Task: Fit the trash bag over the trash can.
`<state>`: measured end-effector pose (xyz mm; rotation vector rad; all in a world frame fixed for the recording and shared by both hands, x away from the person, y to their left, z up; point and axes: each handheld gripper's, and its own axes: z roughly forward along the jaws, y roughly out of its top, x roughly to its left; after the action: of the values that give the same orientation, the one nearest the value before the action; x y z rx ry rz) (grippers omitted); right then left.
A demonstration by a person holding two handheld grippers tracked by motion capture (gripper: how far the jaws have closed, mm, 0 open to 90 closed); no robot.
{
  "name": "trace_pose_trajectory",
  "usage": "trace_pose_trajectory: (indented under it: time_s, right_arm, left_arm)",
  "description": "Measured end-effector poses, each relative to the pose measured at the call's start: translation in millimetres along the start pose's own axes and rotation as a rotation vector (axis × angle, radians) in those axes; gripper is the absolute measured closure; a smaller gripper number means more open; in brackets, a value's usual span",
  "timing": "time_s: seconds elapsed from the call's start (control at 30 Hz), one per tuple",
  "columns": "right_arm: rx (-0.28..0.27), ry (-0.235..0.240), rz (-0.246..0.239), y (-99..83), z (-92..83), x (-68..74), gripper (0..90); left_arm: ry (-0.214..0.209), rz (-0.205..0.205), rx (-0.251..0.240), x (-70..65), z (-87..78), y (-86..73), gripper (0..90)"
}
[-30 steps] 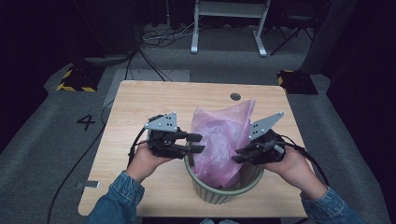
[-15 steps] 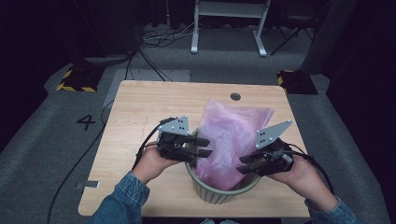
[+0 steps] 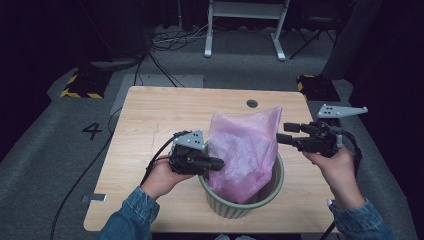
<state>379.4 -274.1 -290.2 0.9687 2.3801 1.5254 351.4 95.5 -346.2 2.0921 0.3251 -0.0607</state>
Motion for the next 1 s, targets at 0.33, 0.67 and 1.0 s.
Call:
trace_pose_trajectory:
  time_s: [0.33,0.67,1.0]
  right_arm:
    - [0.077,0.027,-0.068,5.8,34.7,-1.6,88.6]
    - [0.021,0.105,-0.383,3.0,37.6,69.0,89.8]
    - [0.087,0.153,-0.500,-17.2,53.3,106.5,89.2]
  left_arm:
    - [0.038,0.004,-0.028,-1.5,-11.8,0.6,80.2]
    - [0.056,0.073,-0.123,-15.6,-20.9,29.5,59.7]
    - [0.020,0.118,-0.124,-26.0,-2.0,42.3,60.7]
